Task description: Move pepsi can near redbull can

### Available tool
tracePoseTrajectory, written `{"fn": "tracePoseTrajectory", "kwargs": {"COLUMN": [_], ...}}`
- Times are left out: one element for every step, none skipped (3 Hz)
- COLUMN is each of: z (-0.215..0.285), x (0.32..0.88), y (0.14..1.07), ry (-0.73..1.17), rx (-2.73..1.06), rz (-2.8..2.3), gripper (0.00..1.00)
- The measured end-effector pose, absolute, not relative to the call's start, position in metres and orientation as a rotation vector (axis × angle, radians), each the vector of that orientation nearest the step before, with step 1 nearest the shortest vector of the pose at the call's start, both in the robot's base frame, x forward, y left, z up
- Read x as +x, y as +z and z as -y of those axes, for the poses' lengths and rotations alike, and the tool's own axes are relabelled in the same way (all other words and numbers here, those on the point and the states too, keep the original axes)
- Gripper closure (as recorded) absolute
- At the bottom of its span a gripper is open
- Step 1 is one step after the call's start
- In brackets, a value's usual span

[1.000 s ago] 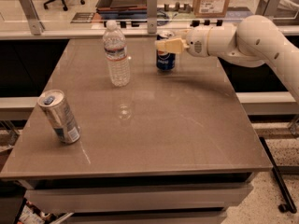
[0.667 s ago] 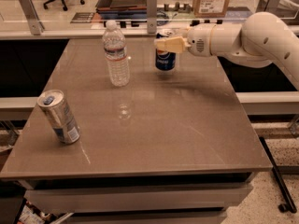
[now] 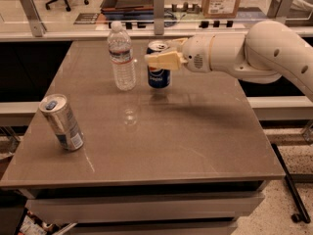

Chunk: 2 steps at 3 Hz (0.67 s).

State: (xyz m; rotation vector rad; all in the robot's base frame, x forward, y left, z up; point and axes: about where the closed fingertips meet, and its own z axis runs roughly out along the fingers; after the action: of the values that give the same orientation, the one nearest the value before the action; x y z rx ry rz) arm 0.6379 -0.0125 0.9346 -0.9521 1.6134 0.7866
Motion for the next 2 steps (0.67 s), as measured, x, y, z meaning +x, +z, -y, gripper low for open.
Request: {"fn": "tracePoseTrajectory", "kwargs": {"z": [-0.017,-0.045], "x": [0.603,0.563], "y": [0.929,0.925], "ry": [0.805,0.826], "rx": [-1.027,-1.121], "rz": [-1.605,-1.578], "gripper": [1.0,1.0]}}
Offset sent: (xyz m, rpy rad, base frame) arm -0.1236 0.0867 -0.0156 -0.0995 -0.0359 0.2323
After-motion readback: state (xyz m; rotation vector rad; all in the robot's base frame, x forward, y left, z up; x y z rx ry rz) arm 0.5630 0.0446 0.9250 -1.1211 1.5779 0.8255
